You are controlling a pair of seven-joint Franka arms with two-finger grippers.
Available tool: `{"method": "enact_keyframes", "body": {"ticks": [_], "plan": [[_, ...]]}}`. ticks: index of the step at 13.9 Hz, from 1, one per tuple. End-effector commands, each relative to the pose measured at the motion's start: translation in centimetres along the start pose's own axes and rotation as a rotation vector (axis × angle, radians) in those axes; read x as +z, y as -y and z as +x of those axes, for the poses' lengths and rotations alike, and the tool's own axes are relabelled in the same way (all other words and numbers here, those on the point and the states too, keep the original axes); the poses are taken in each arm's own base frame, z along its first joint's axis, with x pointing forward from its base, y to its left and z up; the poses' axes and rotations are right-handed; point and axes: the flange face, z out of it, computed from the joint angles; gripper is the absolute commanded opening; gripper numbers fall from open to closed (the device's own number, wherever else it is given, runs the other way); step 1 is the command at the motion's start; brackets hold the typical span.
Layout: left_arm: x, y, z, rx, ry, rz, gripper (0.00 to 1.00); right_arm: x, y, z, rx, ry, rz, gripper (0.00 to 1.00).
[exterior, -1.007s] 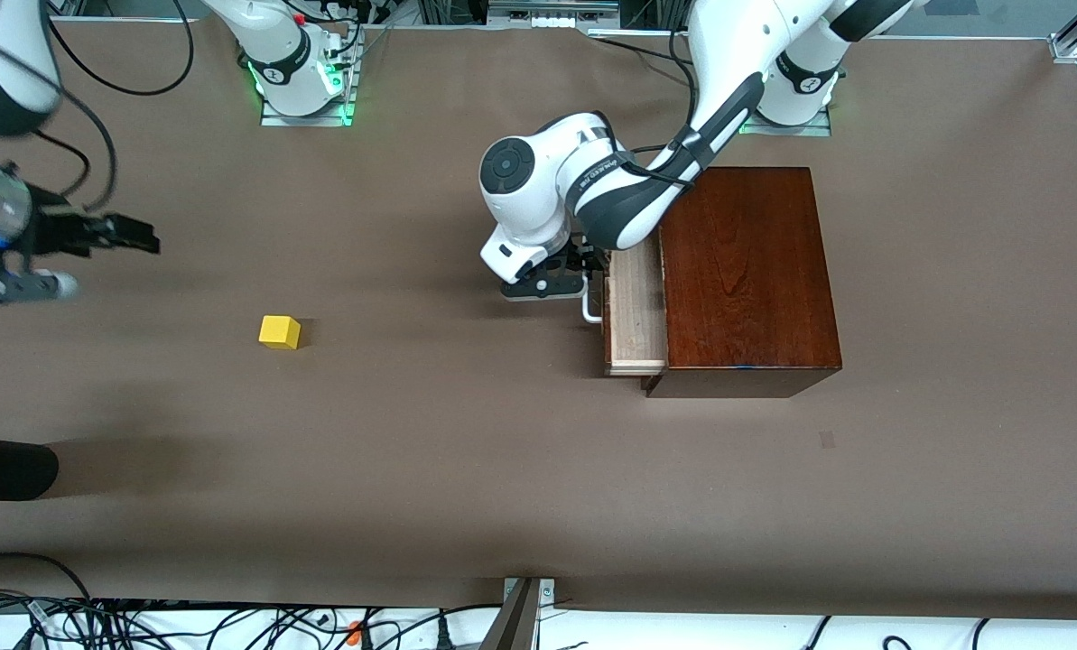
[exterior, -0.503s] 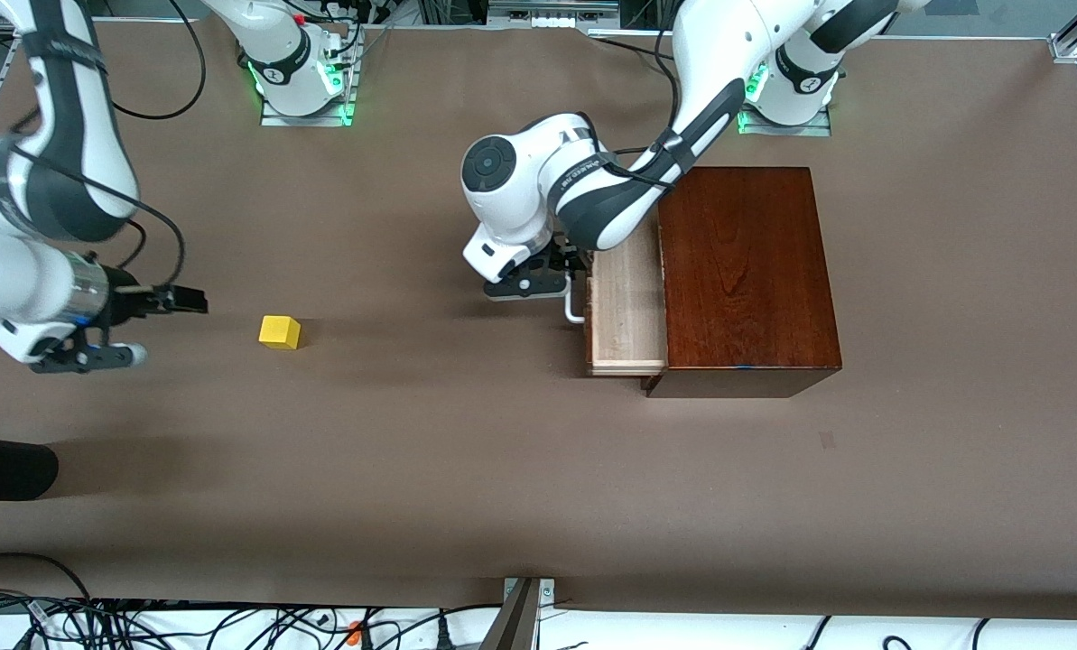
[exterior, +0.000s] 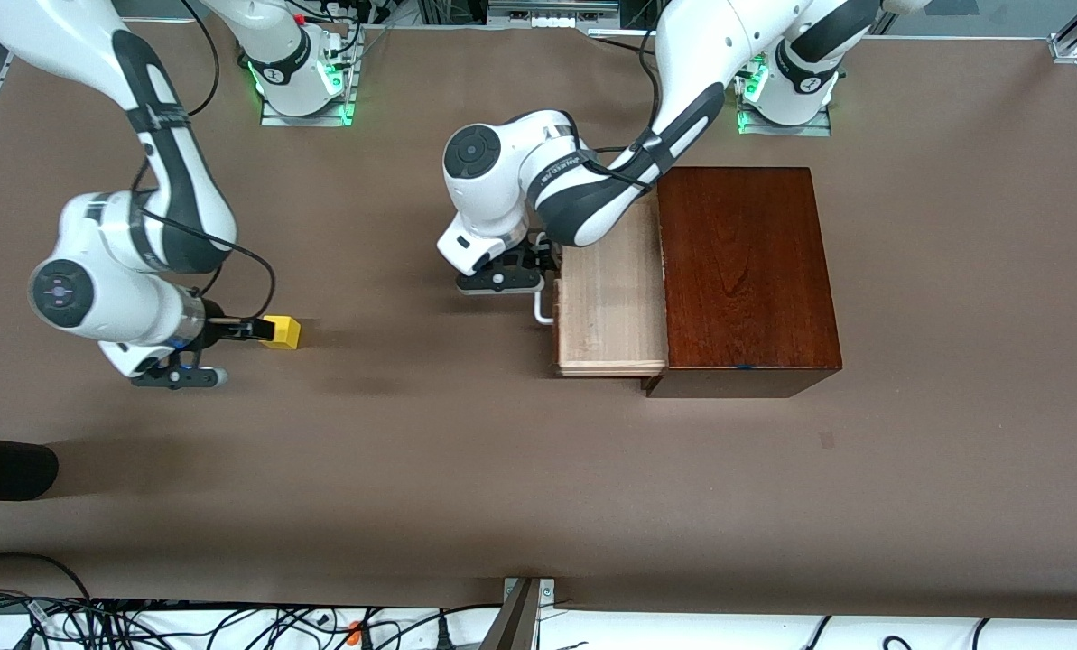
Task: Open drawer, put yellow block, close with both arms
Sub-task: 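Pull the drawer open with the left gripper while the right gripper grasps the cube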
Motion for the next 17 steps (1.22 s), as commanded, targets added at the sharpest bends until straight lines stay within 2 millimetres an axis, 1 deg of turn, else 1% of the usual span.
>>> {"method": "enact_keyframes", "body": {"ticks": [1, 2, 3, 4, 5, 6, 7, 8, 9, 11, 12, 14, 15, 17], "plan": [[-1.2, -1.5, 0.0, -0.016, -0.015, -0.047, 1.0, 2.9, -0.1, -1.3, 0.019, -0.009, 0.012, 1.0], [-2.0, -1.1, 0.3, -0.024, -0.019, -0.047, 1.0, 3.7, -0.1, -1.5, 0.019, -0.01, 0.012, 1.0], [-3.2, -0.6, 0.7, -0.022, -0.028, -0.052, 1.0, 4.8, -0.2, -1.5, 0.022, -0.009, 0.012, 1.0], [-5.0, 0.1, 0.8, -0.026, -0.037, -0.051, 1.0, 5.9, -0.3, -1.4, 0.022, -0.001, 0.012, 1.0], [-6.5, 0.9, 0.9, -0.035, -0.027, -0.041, 1.0, 6.7, -0.3, -1.4, 0.023, 0.01, 0.012, 1.0], [-8.3, 1.8, 1.1, -0.046, -0.007, -0.051, 1.0, 7.3, -0.2, -1.4, 0.024, 0.019, 0.015, 1.0], [-10.1, 3.0, 1.0, -0.031, 0.007, -0.055, 1.0, 8.0, 0.1, -1.4, 0.033, 0.025, 0.03, 1.0], [-11.8, 4.9, 1.5, -0.029, 0.022, -0.066, 1.0, 8.5, 0.3, -1.4, 0.032, 0.021, 0.034, 1.0], [-13.3, 6.8, 1.6, -0.023, 0.033, -0.074, 1.0, 8.9, 0.3, -1.5, 0.022, 0.025, 0.034, 0.91], [-15.2, 10.8, 1.7, -0.024, 0.025, -0.061, 1.0, 8.9, 0.2, -1.6, 0.014, 0.033, 0.033, 0.47], [-16.1, 13.2, 2.4, -0.034, 0.025, -0.061, 1.0, 8.7, 0.2, -1.5, 0.011, 0.031, 0.032, 0.35], [-16.5, 18.1, 4.8, -0.019, 0.061, -0.07, 1.0, 8.2, 0.2, -1.5, -0.014, 0.037, 0.033, 0.23], [-17.1, 20.5, 6.1, -0.004, 0.076, -0.078, 1.0, 7.2, 0.3, -1.4, -0.008, 0.046, 0.032, 0.23], [-18.0, 24.6, 8.4, -0.029, 0.084, -0.1, 1.0, 3.8, 0.6, -1.5, 0.009, 0.074, 0.034, 0.23]]}}
